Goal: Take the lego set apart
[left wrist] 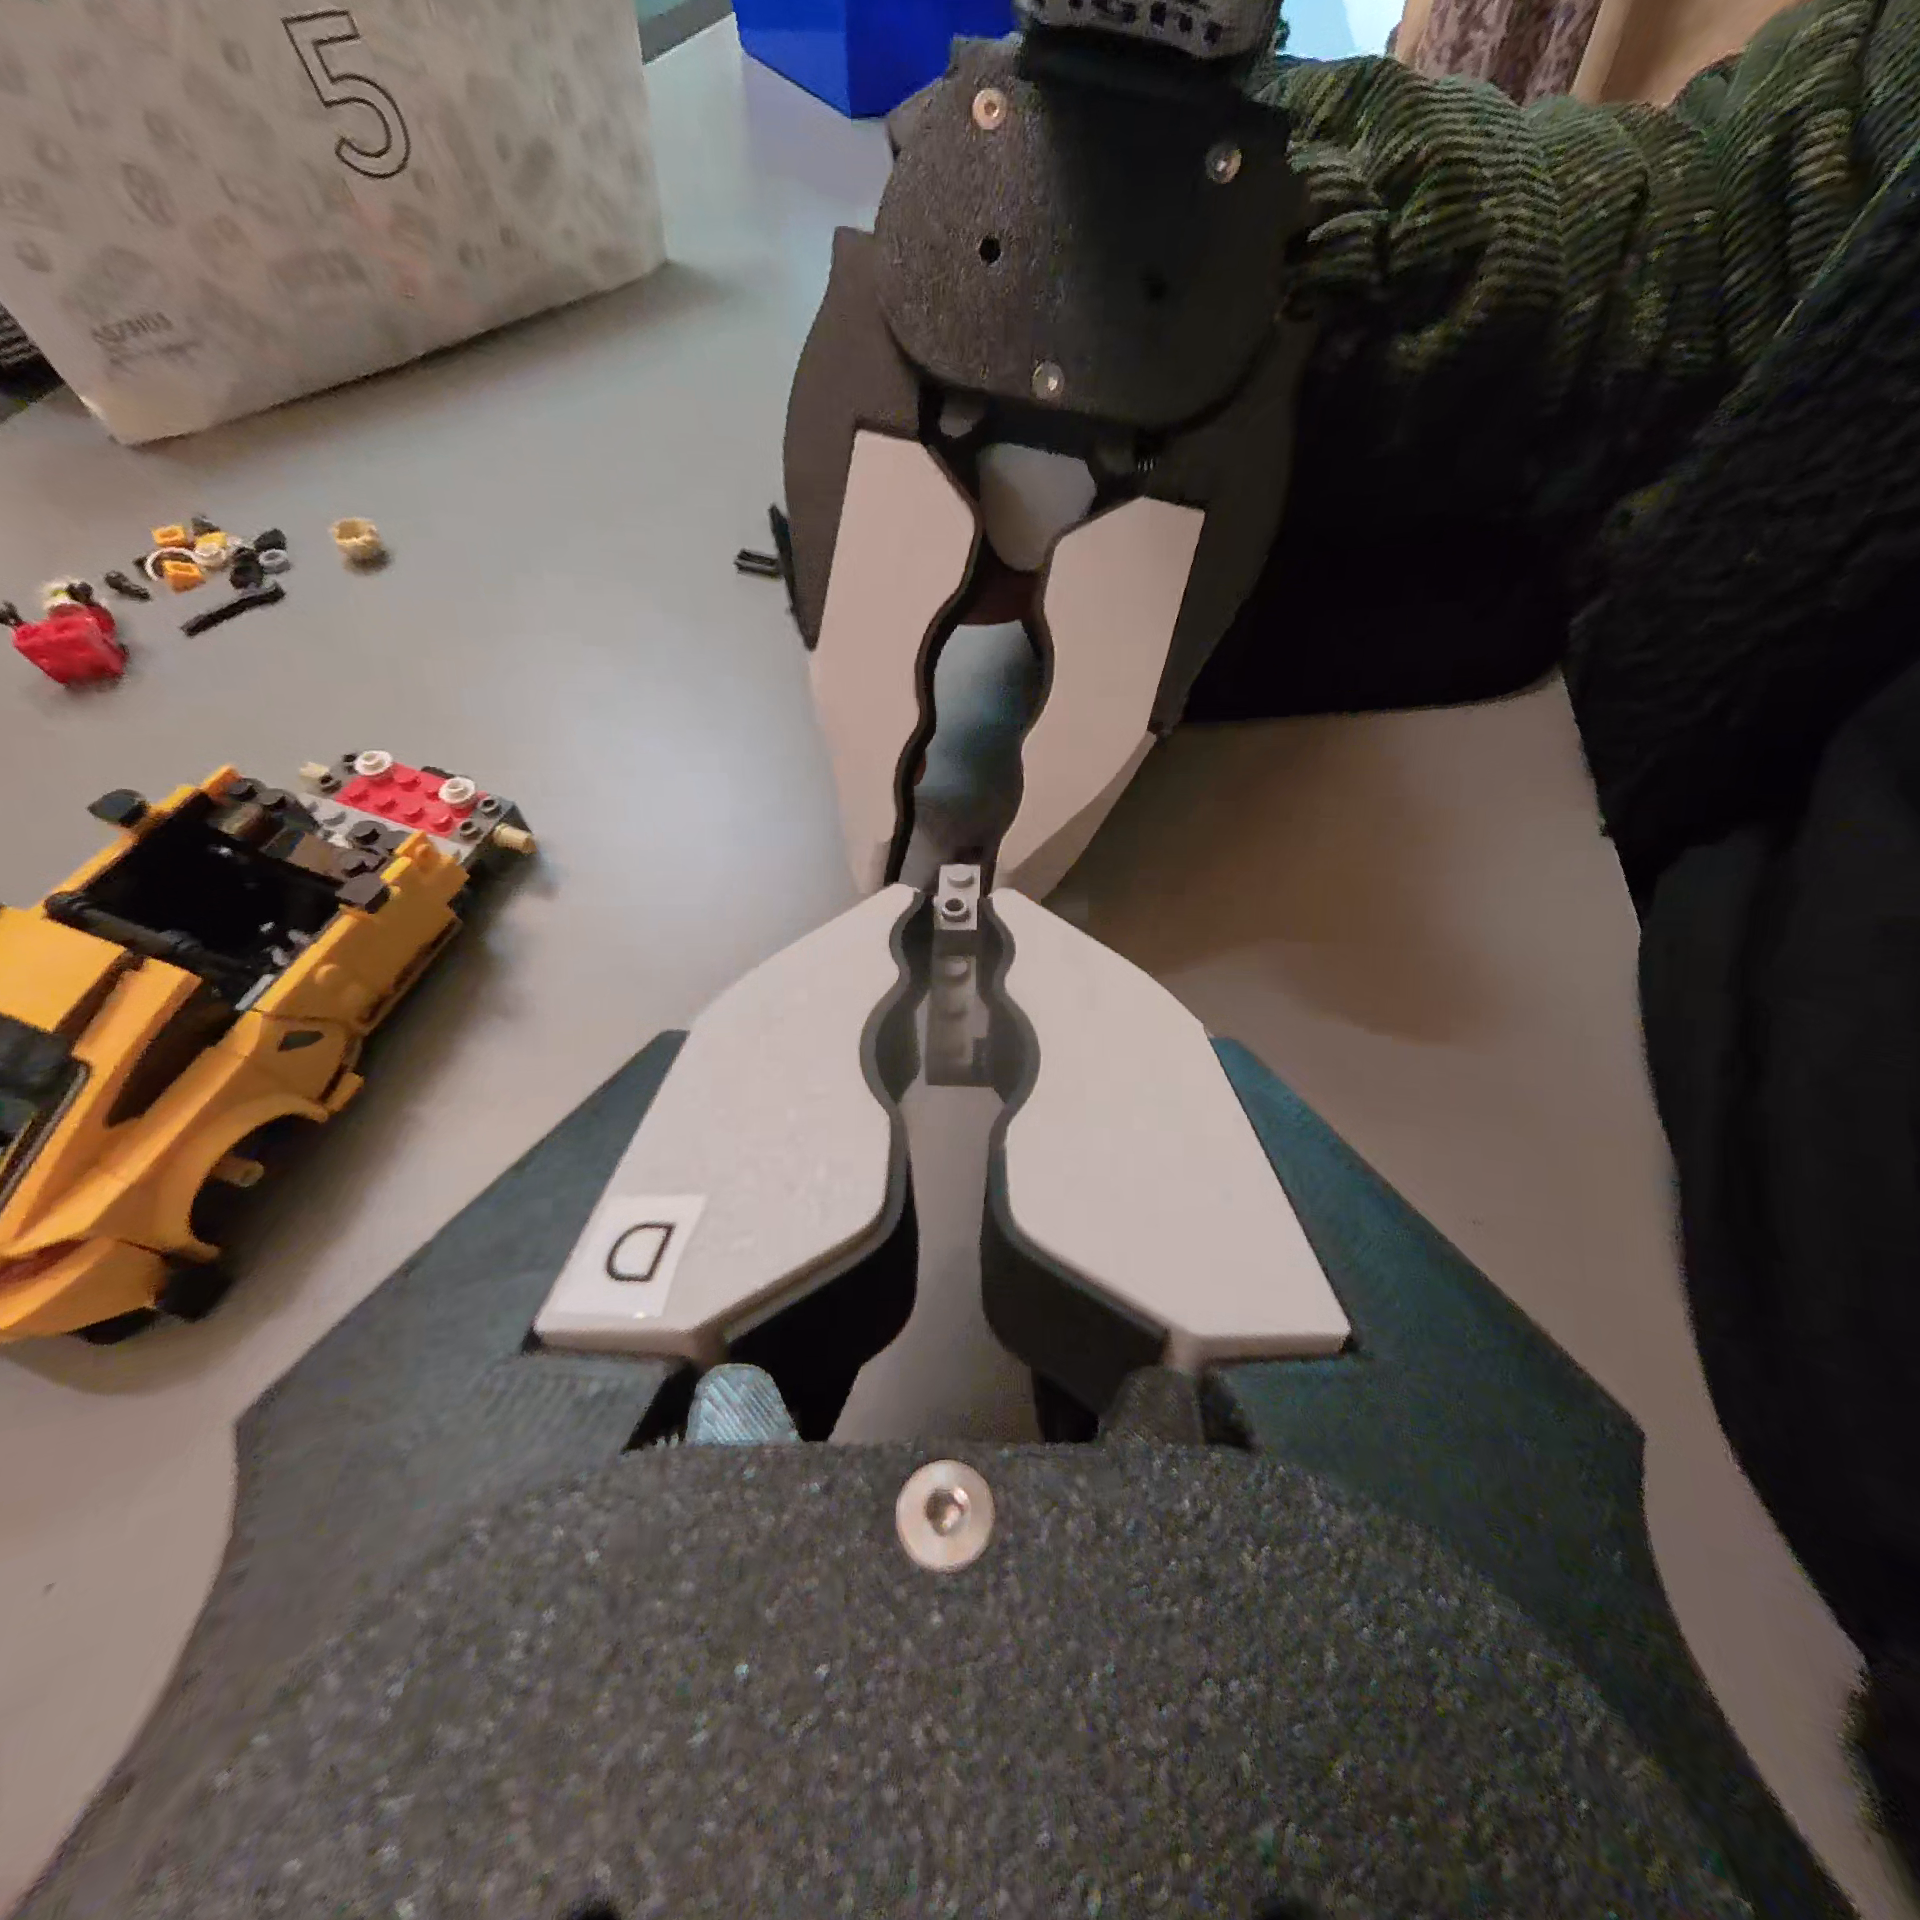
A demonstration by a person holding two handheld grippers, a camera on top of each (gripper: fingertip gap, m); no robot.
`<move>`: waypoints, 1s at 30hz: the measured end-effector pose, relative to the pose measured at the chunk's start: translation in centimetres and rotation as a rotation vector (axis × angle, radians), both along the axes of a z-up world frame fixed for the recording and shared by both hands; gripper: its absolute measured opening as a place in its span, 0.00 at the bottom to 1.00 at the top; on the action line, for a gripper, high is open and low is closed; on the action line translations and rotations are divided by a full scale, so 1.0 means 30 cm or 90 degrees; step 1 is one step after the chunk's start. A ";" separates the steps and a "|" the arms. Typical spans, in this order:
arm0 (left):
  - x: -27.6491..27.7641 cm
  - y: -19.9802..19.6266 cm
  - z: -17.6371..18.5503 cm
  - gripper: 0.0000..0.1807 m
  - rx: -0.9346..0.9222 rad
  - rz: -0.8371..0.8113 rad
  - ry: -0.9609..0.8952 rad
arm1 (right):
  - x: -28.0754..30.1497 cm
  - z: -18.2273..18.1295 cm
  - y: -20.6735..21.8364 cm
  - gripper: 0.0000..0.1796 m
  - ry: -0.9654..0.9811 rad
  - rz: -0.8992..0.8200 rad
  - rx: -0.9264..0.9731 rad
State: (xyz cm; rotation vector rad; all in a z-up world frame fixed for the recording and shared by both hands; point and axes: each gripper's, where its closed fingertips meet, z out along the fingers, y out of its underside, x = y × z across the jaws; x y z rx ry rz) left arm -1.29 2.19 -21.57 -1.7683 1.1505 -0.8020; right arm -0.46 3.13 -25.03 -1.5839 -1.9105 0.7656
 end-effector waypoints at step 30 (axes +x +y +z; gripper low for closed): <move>0.025 -0.033 0.117 0.05 0.057 -0.035 -0.091 | -0.038 0.033 -0.035 0.04 0.039 0.020 0.023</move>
